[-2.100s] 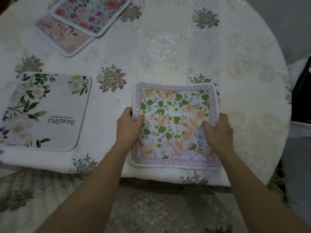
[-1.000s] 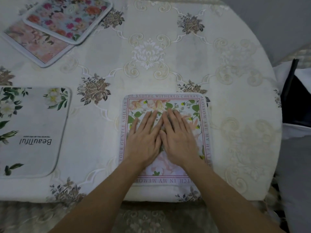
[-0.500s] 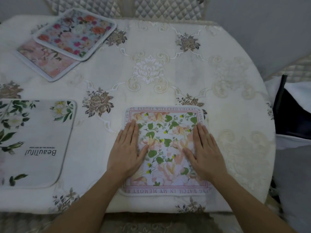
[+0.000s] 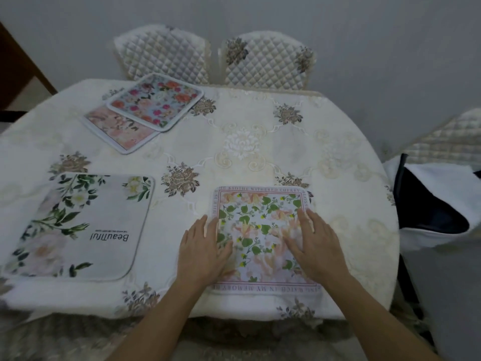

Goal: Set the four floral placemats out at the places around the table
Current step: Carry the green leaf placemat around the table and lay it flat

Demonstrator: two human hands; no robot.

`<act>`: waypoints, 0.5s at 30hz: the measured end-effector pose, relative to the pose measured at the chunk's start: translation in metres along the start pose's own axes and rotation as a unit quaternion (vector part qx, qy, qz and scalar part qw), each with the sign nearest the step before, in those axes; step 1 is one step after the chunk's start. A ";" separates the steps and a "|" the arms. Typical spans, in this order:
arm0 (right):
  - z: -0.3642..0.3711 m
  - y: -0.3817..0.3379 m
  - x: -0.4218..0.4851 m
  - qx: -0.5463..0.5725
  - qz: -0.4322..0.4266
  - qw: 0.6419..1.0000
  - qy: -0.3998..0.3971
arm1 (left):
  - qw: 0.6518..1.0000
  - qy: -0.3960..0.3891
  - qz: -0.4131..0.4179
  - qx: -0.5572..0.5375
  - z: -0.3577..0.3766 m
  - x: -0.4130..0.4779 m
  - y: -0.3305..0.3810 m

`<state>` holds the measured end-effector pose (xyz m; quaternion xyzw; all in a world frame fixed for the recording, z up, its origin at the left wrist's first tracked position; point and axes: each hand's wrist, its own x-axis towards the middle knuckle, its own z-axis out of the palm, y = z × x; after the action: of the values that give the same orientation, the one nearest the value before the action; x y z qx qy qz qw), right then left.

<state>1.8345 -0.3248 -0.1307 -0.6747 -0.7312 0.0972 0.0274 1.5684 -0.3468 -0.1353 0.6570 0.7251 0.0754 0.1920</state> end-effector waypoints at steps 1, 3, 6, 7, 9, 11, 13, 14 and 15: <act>-0.005 -0.005 -0.004 0.004 -0.001 1.000 0.009 | 1.000 0.002 -0.004 0.000 -0.006 -0.006 -0.003; -0.014 -0.016 -0.013 0.013 -0.005 1.000 0.020 | 1.000 0.010 -0.010 0.003 -0.016 -0.018 -0.011; -0.027 -0.032 -0.025 0.031 -0.015 0.999 0.037 | 0.999 0.038 -0.015 0.014 -0.033 -0.037 -0.021; -0.030 -0.038 -0.029 0.039 -0.020 0.998 0.040 | 0.998 0.048 -0.019 0.019 -0.040 -0.043 -0.024; -0.036 -0.049 -0.036 0.052 -0.032 0.998 0.035 | 0.997 0.072 -0.024 0.034 -0.055 -0.057 -0.028; -0.039 -0.060 -0.040 0.069 -0.046 0.996 0.028 | 0.994 0.098 -0.031 0.047 -0.069 -0.069 -0.033; -0.040 -0.072 -0.045 0.088 -0.068 0.993 0.033 | 0.991 0.118 -0.042 0.053 -0.081 -0.084 -0.037; -0.039 -0.078 -0.048 0.094 -0.078 0.992 0.036 | 0.989 0.123 -0.048 0.059 -0.087 -0.092 -0.039; -0.038 -0.085 -0.051 0.099 -0.083 0.991 0.036 | 0.989 0.124 -0.051 0.065 -0.092 -0.100 -0.042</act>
<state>1.7626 -0.3777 -0.0733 -0.6086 -0.7700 0.1424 0.1281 1.5015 -0.4370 -0.0480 0.6155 0.7795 0.0991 0.0607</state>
